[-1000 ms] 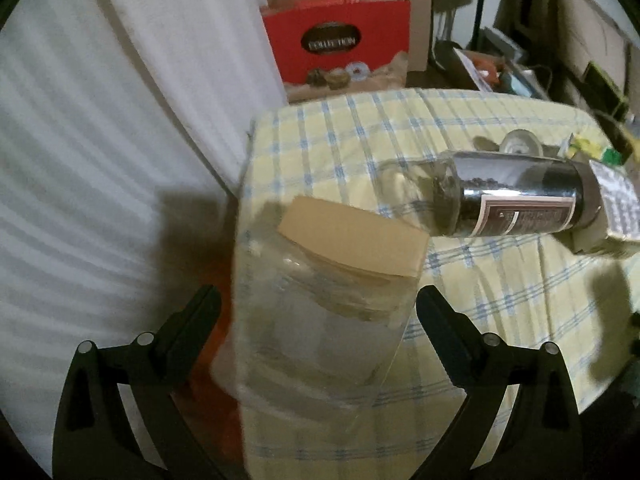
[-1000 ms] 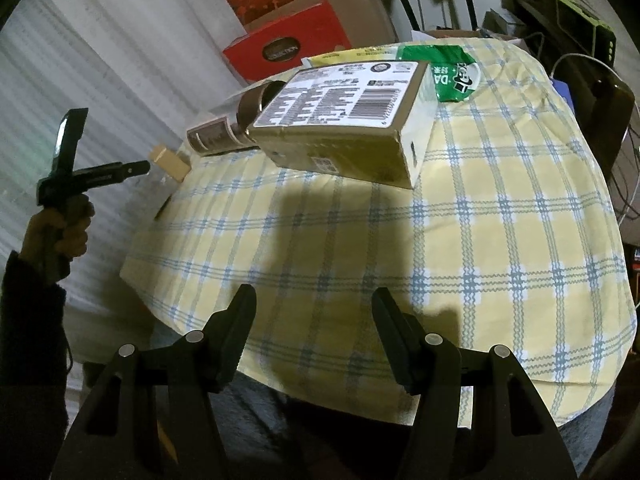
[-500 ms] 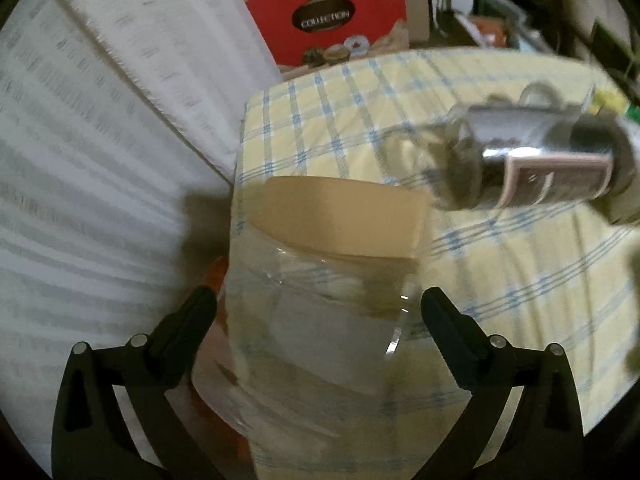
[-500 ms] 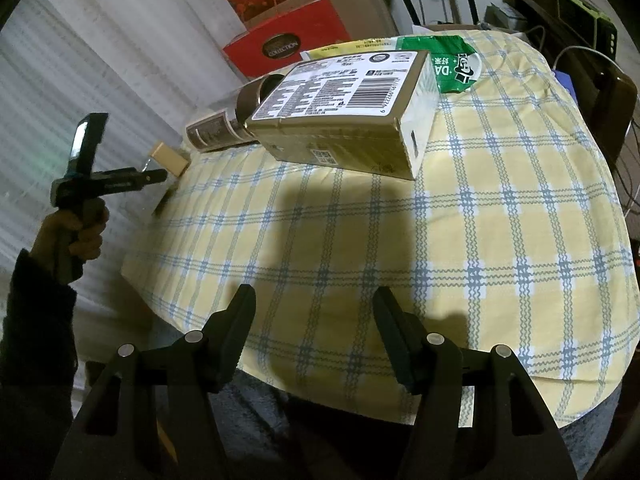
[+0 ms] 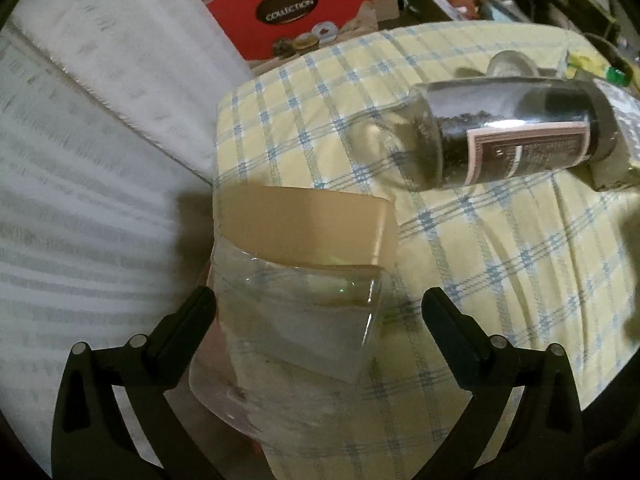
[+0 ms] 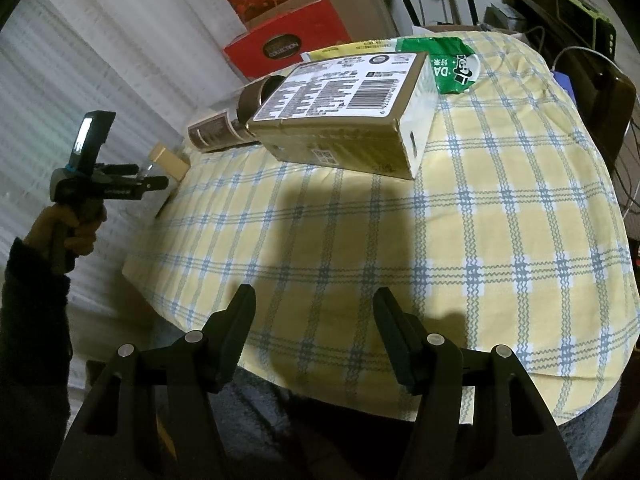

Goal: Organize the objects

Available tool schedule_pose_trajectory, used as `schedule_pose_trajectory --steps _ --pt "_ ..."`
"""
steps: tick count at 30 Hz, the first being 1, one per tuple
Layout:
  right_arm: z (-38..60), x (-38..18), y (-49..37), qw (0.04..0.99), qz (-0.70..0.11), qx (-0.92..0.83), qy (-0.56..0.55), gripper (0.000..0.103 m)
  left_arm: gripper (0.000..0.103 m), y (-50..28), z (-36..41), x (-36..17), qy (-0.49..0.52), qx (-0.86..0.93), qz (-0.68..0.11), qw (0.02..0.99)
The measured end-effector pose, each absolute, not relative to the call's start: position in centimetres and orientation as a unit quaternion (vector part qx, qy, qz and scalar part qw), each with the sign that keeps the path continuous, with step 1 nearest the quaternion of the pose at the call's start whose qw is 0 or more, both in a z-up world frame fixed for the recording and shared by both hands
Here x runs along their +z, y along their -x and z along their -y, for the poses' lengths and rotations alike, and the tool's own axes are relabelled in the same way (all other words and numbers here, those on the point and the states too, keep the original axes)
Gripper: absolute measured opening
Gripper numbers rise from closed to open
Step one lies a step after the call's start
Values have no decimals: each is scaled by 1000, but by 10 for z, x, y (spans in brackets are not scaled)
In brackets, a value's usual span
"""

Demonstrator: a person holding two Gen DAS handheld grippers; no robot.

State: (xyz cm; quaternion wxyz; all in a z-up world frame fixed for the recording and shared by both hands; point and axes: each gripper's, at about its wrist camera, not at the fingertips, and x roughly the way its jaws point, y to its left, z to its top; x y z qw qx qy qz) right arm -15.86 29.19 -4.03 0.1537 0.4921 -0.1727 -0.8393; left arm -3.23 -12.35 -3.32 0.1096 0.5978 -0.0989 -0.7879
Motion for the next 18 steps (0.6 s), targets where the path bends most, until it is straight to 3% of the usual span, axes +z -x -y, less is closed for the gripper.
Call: schedule_pose_trajectory --steps 8,14,18 --pt "-293 -41 157 165 186 -836 -489 63 103 14 92 -10 -597 -800 33 55" --pt "-293 -41 157 169 191 -835 -488 63 103 3 67 11 -574 -806 124 73" --pt "-295 -35 157 176 182 -840 -480 63 103 13 103 13 -578 -796 110 142"
